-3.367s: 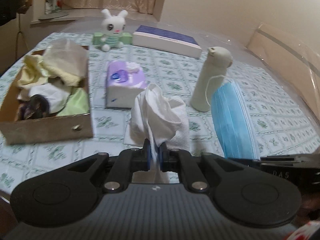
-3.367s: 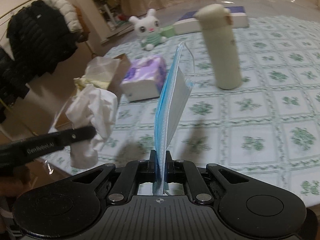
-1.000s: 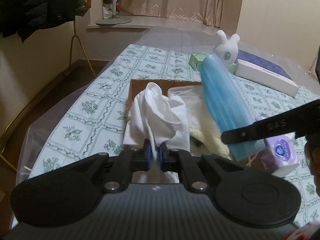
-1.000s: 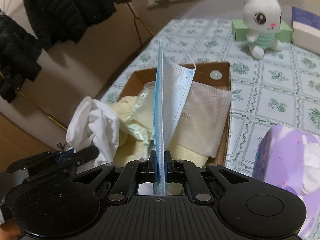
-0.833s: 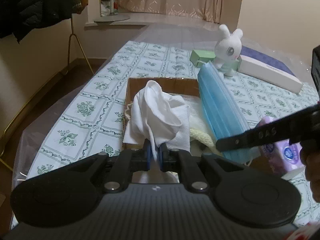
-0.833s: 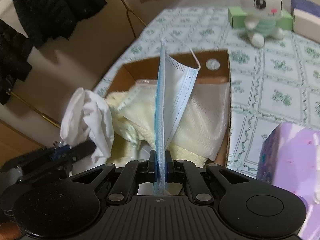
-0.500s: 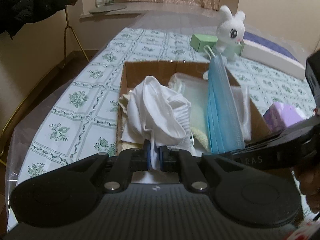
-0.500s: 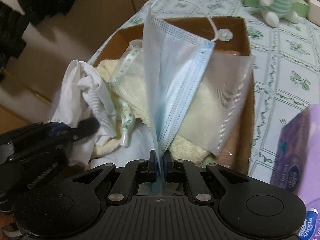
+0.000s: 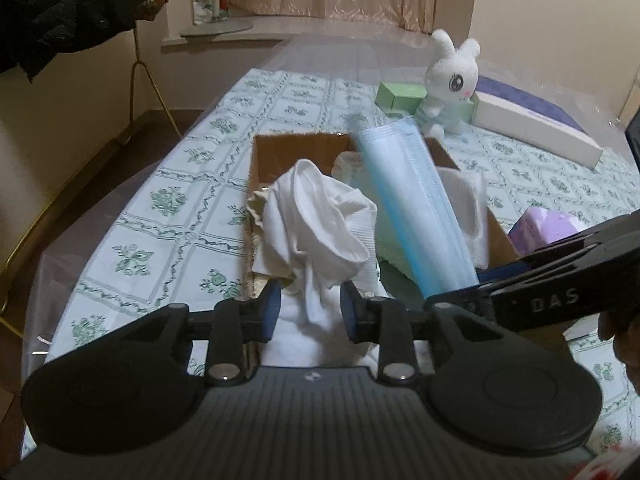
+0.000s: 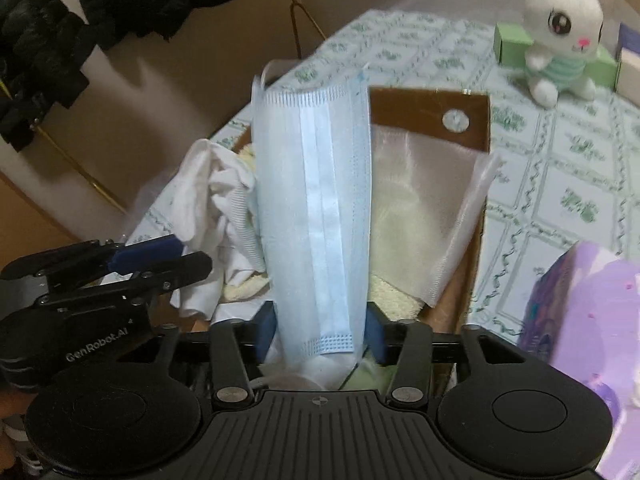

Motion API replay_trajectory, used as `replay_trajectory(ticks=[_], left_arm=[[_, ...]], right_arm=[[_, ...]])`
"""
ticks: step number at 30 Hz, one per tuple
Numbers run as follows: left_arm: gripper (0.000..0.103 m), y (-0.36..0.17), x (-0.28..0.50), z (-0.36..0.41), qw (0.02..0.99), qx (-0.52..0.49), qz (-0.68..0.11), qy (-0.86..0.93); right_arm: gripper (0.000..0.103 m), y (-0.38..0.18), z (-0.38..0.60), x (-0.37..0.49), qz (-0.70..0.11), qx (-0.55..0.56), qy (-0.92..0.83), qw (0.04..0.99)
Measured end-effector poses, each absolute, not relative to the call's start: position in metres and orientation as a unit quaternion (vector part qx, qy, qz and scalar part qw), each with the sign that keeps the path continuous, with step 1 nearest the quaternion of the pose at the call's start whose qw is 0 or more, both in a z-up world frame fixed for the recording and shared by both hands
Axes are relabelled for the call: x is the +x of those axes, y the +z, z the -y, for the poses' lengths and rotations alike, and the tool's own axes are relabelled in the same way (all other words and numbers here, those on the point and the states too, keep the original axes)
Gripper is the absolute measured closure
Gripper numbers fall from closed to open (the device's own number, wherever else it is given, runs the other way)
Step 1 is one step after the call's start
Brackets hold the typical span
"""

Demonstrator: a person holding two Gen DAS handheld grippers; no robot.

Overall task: Organize soft objects
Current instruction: 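Lower cloth and mask into the box and open both tools, then withdraw both tools back from the box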

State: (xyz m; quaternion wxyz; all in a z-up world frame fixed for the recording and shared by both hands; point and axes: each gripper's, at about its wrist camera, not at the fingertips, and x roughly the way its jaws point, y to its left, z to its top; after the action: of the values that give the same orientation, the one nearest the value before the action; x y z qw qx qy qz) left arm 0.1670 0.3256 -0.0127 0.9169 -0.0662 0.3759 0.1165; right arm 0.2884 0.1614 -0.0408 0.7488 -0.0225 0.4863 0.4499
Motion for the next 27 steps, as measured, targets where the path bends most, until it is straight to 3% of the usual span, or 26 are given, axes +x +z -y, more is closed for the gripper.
replay_trajectory(ticks=[18, 22, 27], left_arm=[[0.070, 0.005, 0.106, -0.306, 0.921, -0.087, -0.358, 0.128], [0.062, 0.006, 0.094, -0.300, 0.920, -0.091, -0.358, 0.130], [0.049, 0.012, 0.081, -0.292, 0.921, -0.099, -0.352, 0.135]], right_arm=[[0.051, -0.008, -0.117, 0.233, -0.453, -0.002, 0.448, 0.771], [0.038, -0.002, -0.105, 0.220, -0.441, 0.006, 0.435, 0.785], [0.029, 0.004, -0.092, 0.204, -0.420, 0.000, 0.410, 0.809]])
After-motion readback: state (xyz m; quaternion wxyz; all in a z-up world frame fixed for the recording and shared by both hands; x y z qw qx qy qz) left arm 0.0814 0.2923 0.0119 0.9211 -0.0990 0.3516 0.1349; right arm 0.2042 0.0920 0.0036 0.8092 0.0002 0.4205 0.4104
